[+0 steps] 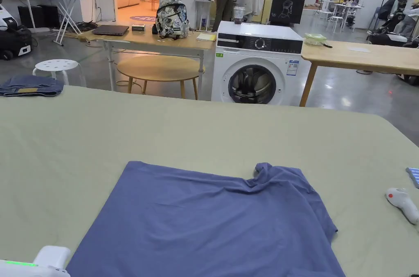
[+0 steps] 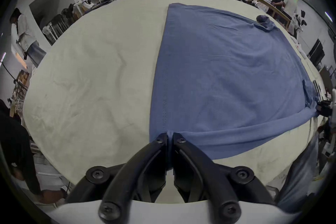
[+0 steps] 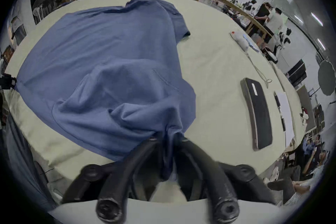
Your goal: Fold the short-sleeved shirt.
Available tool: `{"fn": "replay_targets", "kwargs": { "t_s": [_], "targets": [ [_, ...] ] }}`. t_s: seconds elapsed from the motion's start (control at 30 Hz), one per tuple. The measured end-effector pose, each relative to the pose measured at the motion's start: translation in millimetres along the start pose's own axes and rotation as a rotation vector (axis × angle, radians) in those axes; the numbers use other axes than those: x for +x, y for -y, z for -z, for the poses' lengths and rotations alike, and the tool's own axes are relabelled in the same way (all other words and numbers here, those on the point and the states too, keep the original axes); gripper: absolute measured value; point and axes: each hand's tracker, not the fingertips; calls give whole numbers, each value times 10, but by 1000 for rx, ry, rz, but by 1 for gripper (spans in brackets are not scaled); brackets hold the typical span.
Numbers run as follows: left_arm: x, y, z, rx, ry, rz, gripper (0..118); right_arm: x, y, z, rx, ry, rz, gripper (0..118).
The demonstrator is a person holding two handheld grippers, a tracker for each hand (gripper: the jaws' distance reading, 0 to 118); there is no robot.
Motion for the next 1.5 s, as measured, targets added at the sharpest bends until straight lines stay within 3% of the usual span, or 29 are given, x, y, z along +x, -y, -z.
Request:
{"fn": "replay_targets", "kwargs": {
  "t_s": [0.03,0.07,0.13,0.4,0.47,0.5,0.53,0.57,0.6,0.67,0.77,0.93,1.17,1.33,1.37,1.47,1.5],
  "targets": [
    [-5,-6,-35,6,8,-8,17,-1,-28,-60,9,14,2,62],
    [-5,-30,-92,16,16,-20,24,-6,-62,-142,31,28,4,66],
    [2,-108,-219,72,35,-53,38,-3,-161,-295,108,15,20,66],
    [271,-501,-511,345,72,-19,43,-299,-596,-606,425,-48,147,66],
    [392,-531,-571,427,85,-9,42,-418,-650,-635,487,-75,179,57],
    [452,-549,-608,462,87,-12,38,-479,-667,-654,514,-81,189,43],
    [499,-562,-637,488,93,-14,25,-523,-680,-665,535,-82,204,15],
    [554,-570,-656,514,93,-14,11,-575,-690,-675,561,-82,219,3],
    [607,-571,-679,545,75,-9,1,-608,-708,-675,583,-89,231,2],
    [695,-556,-727,595,36,-10,0,-660,-716,-708,613,-122,253,0],
    [753,-526,-764,643,37,-4,0,-729,-727,-750,648,-97,265,0],
    [650,-542,-663,581,-5,38,0,-726,-738,-772,654,-108,263,0],
    [255,-452,-395,249,53,24,0,-679,-679,-651,589,-101,249,0],
    [-20,-307,-258,72,76,-60,0,-673,-641,-561,548,-114,244,0],
    [-41,-284,-232,53,64,-64,3,-676,-637,-549,541,-114,240,0],
    [-122,-214,-128,-6,23,-97,44,-675,-638,-508,525,-110,229,0],
    [-140,-179,-101,-10,10,-115,48,-677,-635,-503,521,-110,227,0]
  ]
}}
